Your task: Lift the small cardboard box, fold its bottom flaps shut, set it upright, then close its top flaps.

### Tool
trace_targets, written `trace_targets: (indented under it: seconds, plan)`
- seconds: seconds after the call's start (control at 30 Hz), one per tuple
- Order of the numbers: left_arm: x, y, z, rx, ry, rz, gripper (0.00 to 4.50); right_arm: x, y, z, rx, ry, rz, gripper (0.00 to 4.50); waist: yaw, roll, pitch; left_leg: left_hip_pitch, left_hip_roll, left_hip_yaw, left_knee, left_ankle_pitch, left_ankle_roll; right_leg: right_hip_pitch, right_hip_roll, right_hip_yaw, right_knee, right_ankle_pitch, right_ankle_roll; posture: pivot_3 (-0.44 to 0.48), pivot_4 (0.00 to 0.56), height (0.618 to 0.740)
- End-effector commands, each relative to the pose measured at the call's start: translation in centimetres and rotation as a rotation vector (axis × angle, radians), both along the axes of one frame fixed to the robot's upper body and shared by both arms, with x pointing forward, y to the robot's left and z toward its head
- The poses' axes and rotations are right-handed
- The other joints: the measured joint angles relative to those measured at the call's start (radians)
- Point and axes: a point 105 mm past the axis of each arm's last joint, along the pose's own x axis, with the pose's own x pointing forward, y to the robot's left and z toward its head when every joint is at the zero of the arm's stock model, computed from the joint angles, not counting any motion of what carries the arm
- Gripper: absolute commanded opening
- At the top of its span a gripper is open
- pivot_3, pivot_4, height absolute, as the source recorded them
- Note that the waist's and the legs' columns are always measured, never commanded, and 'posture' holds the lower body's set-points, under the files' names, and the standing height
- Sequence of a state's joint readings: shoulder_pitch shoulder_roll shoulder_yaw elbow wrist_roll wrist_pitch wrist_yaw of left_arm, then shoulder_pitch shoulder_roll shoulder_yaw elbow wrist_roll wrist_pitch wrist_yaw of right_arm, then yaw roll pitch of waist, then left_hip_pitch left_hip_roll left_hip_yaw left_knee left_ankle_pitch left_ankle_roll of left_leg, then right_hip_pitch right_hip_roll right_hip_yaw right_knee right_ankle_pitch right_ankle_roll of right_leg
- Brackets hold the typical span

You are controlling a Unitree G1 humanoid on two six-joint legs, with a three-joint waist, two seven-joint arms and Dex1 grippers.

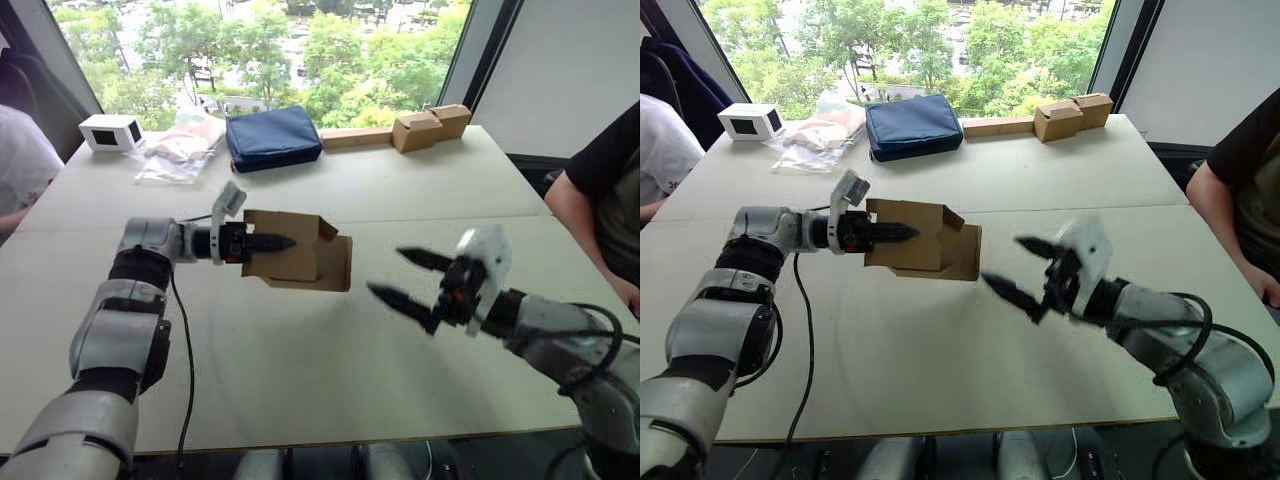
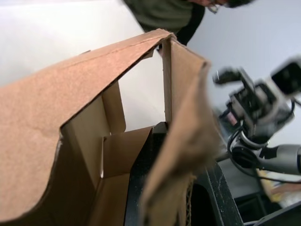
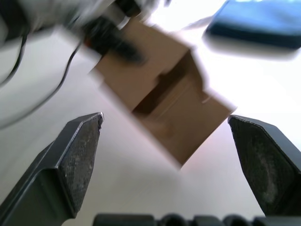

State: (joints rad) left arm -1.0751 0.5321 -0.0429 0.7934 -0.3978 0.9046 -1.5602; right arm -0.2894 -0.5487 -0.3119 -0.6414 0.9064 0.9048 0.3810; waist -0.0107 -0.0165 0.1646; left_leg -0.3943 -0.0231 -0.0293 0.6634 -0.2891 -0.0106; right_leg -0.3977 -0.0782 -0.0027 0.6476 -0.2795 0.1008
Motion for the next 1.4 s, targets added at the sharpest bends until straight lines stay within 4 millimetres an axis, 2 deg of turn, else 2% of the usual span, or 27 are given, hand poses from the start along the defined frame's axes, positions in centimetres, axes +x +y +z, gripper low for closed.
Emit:
trace_targets:
  seconds: [0.03,0.13,0.2,0.23,0.27,0.3,0.33,0.5,0.77,0.83,0.93,1.03,1.13,1.2,1.3,1.4]
  plan:
    - [-1.2,-0.5,6.7,-0.061,-0.262,-0.057,0.00,1.1,-0.9,5.3,0.308,-0.093,-0.027,3.53,0.000,0.000,0.000,-0.001,0.000,0.000,0.000,0.000,0.000,-0.001,0.000,0.000,0.000,0.000,0.000,0.000,0.150,0.740]
    - [-1.8,-0.7,7.9,-0.059,-0.324,-0.067,0.00,1.6,-0.4,6.7,0.394,-0.089,-0.007,2.45,0.001,0.001,0.000,-0.002,0.000,0.000,0.000,0.001,-0.001,-0.003,-0.001,0.001,0.000,0.000,0.000,0.000,0.150,0.740]
    - [-2.1,-0.6,9.1,-0.073,-0.370,-0.060,0.00,1.6,0.8,7.7,0.435,-0.080,0.058,1.57,-0.001,0.001,0.000,-0.002,-0.001,0.000,0.000,0.001,-0.001,-0.002,-0.001,0.001,0.000,0.000,0.000,0.000,0.150,0.740]
    - [-2.2,-0.5,9.7,-0.080,-0.393,-0.057,0.00,1.6,1.6,7.9,0.435,-0.075,0.081,1.35,-0.002,0.001,0.000,-0.002,-0.001,0.000,0.000,0.001,-0.001,-0.002,-0.001,0.001,0.000,0.000,0.000,0.000,0.150,0.740]
    - [-2.3,-0.4,10.1,-0.082,-0.410,-0.054,0.00,1.8,2.2,8.0,0.424,-0.068,0.095,0.83,-0.003,0.001,0.000,-0.002,-0.001,0.000,0.000,0.001,-0.001,-0.002,-0.001,0.001,0.000,0.000,0.000,0.000,0.150,0.740]
    - [-2.3,-0.4,10.4,-0.083,-0.426,-0.051,0.00,2.1,2.8,8.1,0.414,-0.063,0.099,0.59,-0.004,0.001,0.000,-0.002,-0.001,0.000,0.000,0.001,-0.001,-0.002,-0.001,0.001,0.001,0.000,0.000,0.000,0.150,0.740]
    - [-2.4,-0.4,10.7,-0.082,-0.437,-0.050,0.00,2.5,3.2,8.1,0.406,-0.056,0.092,0.12,-0.005,0.001,0.000,-0.002,-0.001,0.000,0.000,0.001,-0.001,-0.003,0.000,0.001,0.001,0.000,0.000,0.000,0.150,0.740]
    - [-2.7,-0.4,11.3,-0.087,-0.462,-0.053,0.00,2.8,4.6,7.6,0.348,-0.051,0.109,0.06,-0.005,0.001,0.000,-0.003,-0.001,0.001,0.000,0.000,-0.001,-0.004,0.002,0.000,0.001,0.000,0.000,0.000,0.150,0.740]
    - [-3.5,-0.8,11.2,-0.087,-0.470,-0.079,0.00,3.2,5.5,7.5,0.361,-0.049,0.121,0.06,-0.006,0.001,0.000,-0.006,-0.001,0.001,0.001,0.001,-0.001,-0.007,0.002,0.000,0.002,0.000,0.000,0.000,0.150,0.740]
    - [-3.5,-0.8,11.1,-0.086,-0.471,-0.079,0.00,2.4,5.9,7.7,0.364,-0.059,0.176,0.06,-0.006,0.001,0.000,-0.006,-0.001,0.001,0.001,0.001,-0.001,-0.007,0.002,0.000,0.002,0.000,0.000,0.000,0.150,0.740]
    - [-3.3,-0.6,11.1,-0.089,-0.467,-0.062,0.00,-0.9,7.0,7.8,0.337,-0.066,0.380,0.06,-0.006,0.001,0.000,-0.007,-0.001,0.001,0.001,0.001,-0.001,-0.008,0.003,0.000,0.002,0.000,0.000,0.000,0.150,0.740]
    - [-3.3,-0.6,11.1,-0.087,-0.468,-0.059,0.00,-1.7,6.5,7.8,0.317,-0.069,0.409,0.06,-0.005,0.001,0.000,-0.008,-0.001,0.001,0.001,0.001,-0.001,-0.008,0.003,0.000,0.002,0.000,0.000,0.000,0.150,0.740]
    - [-3.3,-0.6,11.0,-0.083,-0.466,-0.061,0.00,-1.0,5.5,9.6,0.361,-0.133,0.353,0.06,-0.005,0.001,0.000,-0.007,-0.001,0.001,0.002,0.001,-0.001,-0.008,0.002,0.000,0.002,0.000,0.000,0.000,0.150,0.740]
    - [-3.3,-0.7,10.9,-0.083,-0.462,-0.062,0.00,0.2,5.0,10.3,0.372,-0.161,0.281,0.06,-0.005,0.001,0.000,-0.007,-0.001,0.001,0.002,0.001,-0.001,-0.008,0.003,0.000,0.002,0.000,0.000,0.000,0.150,0.740]
    - [-3.4,-0.8,10.8,-0.082,-0.461,-0.066,0.00,2.1,4.3,10.2,0.378,-0.165,0.182,0.06,-0.005,0.001,0.000,-0.007,0.000,0.001,0.002,0.001,-0.001,-0.008,0.003,0.000,0.002,0.000,0.000,0.000,0.150,0.740]
    - [-3.5,-0.9,10.9,-0.082,-0.462,-0.068,0.00,2.8,4.1,10.2,0.372,-0.192,0.143,0.06,-0.006,0.001,0.000,-0.008,0.000,0.001,0.002,0.001,-0.001,-0.009,0.003,0.000,0.002,0.000,0.000,0.000,0.150,0.740]
